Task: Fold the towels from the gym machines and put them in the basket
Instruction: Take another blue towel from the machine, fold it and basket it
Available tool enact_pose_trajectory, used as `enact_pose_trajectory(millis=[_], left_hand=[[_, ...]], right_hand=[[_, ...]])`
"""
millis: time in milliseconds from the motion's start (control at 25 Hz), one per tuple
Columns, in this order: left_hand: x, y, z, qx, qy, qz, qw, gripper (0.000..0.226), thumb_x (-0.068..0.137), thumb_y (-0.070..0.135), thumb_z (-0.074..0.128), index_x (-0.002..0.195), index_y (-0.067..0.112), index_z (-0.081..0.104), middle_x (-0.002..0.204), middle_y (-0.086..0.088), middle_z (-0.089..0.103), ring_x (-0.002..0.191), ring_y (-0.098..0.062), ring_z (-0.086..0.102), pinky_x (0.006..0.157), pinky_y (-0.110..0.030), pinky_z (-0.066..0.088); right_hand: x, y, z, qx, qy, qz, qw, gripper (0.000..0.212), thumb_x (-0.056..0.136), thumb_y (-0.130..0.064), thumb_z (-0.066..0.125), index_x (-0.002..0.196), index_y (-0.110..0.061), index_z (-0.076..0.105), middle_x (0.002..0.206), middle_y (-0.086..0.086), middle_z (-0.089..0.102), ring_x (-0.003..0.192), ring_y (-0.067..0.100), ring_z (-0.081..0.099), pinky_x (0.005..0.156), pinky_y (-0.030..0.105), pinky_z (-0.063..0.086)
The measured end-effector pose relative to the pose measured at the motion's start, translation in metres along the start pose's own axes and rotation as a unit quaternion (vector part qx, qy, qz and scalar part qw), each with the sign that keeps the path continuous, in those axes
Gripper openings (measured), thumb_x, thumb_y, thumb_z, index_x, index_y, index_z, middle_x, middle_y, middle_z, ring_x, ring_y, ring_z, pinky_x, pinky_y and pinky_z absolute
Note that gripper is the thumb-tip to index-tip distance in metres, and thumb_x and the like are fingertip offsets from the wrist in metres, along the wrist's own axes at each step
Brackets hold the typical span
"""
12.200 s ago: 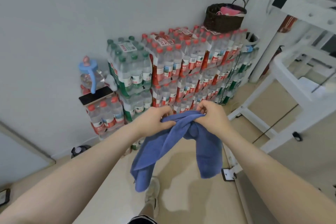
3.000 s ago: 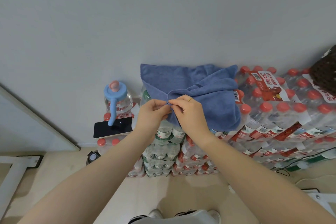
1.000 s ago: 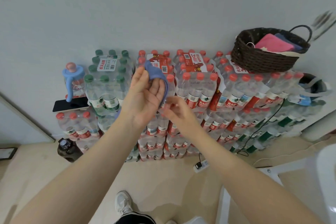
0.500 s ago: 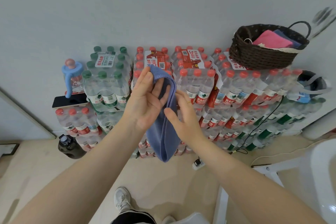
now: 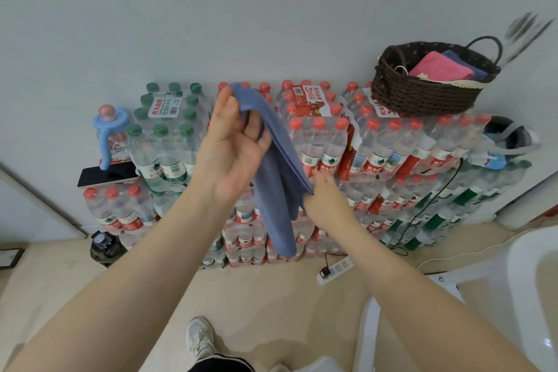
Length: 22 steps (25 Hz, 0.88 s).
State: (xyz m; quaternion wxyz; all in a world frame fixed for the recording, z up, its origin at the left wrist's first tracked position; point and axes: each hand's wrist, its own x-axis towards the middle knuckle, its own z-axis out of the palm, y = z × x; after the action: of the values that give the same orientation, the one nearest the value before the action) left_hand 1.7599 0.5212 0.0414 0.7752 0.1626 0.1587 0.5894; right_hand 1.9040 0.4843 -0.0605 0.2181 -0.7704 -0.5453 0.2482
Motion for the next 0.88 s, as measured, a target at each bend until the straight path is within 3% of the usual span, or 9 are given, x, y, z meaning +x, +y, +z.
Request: enact_pose_trajectory(millis=[80,160,240,400,520,600,680,760,880], left_hand=[[0.015,0.007,-0.018,0.011,0.036,0.015,0.999,0.015,0.086,0.012,0.051,0.093,0.024,0.056,0.072,0.003,0.072,0.07,-0.01,0.069,0.081,-0.031,0.055],[0.025,0.011,-0.041,0.035,0.08,0.02,0.996,0.019,0.095,0.009,0.042,0.095,0.022,0.056,0.071,0.003,0.073,0.074,-0.01,0.068,0.073,-0.03,0.058],[0.03,0.012,-0.062,0.122,0.116,0.032,0.985,0.022,0.097,0.008,0.039,0.098,0.018,0.058,0.08,0.003,0.071,0.084,-0.01,0.064,0.074,-0.026,0.054],[0.036,0.015,-0.083,0.388,0.155,0.045,0.907,0.035,0.091,-0.001,0.049,0.124,0.01,0.053,0.098,0.001,0.061,0.091,-0.013,0.059,0.08,-0.02,0.047],[0.049,0.018,-0.084,0.474,0.177,0.063,0.86,0.047,0.086,-0.01,0.048,0.129,0.011,0.05,0.104,-0.001,0.059,0.095,-0.015,0.055,0.076,-0.018,0.045],[0.065,0.023,-0.086,0.511,0.212,0.091,0.828,0.039,0.087,-0.006,0.05,0.123,0.01,0.055,0.101,-0.001,0.06,0.091,-0.013,0.056,0.078,-0.019,0.044],[0.089,0.03,-0.088,0.5,0.212,0.101,0.833,0.024,0.088,-0.001,0.053,0.106,0.01,0.064,0.084,0.003,0.063,0.076,-0.009,0.057,0.071,-0.016,0.046],[0.118,0.036,-0.089,0.478,0.196,0.097,0.851,0.019,0.089,0.002,0.052,0.085,0.015,0.066,0.073,0.006,0.061,0.067,-0.006,0.054,0.066,-0.014,0.046],[0.172,0.042,-0.091,0.477,0.189,0.088,0.854,0.028,0.091,0.007,0.051,0.07,0.024,0.062,0.05,0.016,0.055,0.048,-0.001,0.046,0.046,-0.01,0.039]], right_hand=[[0.007,0.017,-0.015,-0.068,0.011,0.027,0.997,0.022,0.092,-0.016,0.042,0.112,-0.008,0.041,0.116,0.01,0.042,0.085,0.028,0.053,0.062,0.032,0.037],[0.016,0.031,-0.036,-0.165,0.042,0.033,0.985,0.005,0.094,-0.013,0.037,0.096,-0.01,0.041,0.097,0.01,0.048,0.072,0.026,0.048,0.053,0.031,0.033],[0.026,0.042,-0.052,-0.183,0.101,0.032,0.977,0.013,0.093,-0.008,0.035,0.084,-0.009,0.043,0.079,0.01,0.051,0.068,0.027,0.047,0.053,0.031,0.033],[0.045,0.041,-0.068,0.118,0.197,0.047,0.972,0.015,0.091,-0.006,0.046,0.092,-0.008,0.061,0.083,0.007,0.058,0.074,0.022,0.051,0.064,0.033,0.04],[0.066,0.026,-0.071,0.245,0.201,0.05,0.947,0.018,0.091,-0.003,0.047,0.097,-0.01,0.063,0.093,0.003,0.059,0.086,0.019,0.052,0.073,0.032,0.041],[0.083,0.018,-0.07,0.301,0.195,0.05,0.932,0.016,0.091,-0.003,0.05,0.095,-0.012,0.062,0.087,0.0,0.059,0.083,0.016,0.051,0.068,0.029,0.043],[0.107,0.013,-0.069,0.355,0.219,0.058,0.907,0.013,0.09,-0.006,0.053,0.096,-0.013,0.063,0.077,-0.005,0.058,0.073,0.013,0.051,0.058,0.023,0.046],[0.136,0.011,-0.069,0.388,0.246,0.055,0.886,0.015,0.092,-0.01,0.053,0.103,-0.012,0.063,0.08,-0.006,0.058,0.071,0.008,0.053,0.053,0.018,0.05],[0.187,0.006,-0.067,0.444,0.244,0.035,0.861,0.022,0.096,-0.011,0.046,0.114,-0.007,0.058,0.098,-0.002,0.058,0.085,0.006,0.057,0.067,0.015,0.056]])
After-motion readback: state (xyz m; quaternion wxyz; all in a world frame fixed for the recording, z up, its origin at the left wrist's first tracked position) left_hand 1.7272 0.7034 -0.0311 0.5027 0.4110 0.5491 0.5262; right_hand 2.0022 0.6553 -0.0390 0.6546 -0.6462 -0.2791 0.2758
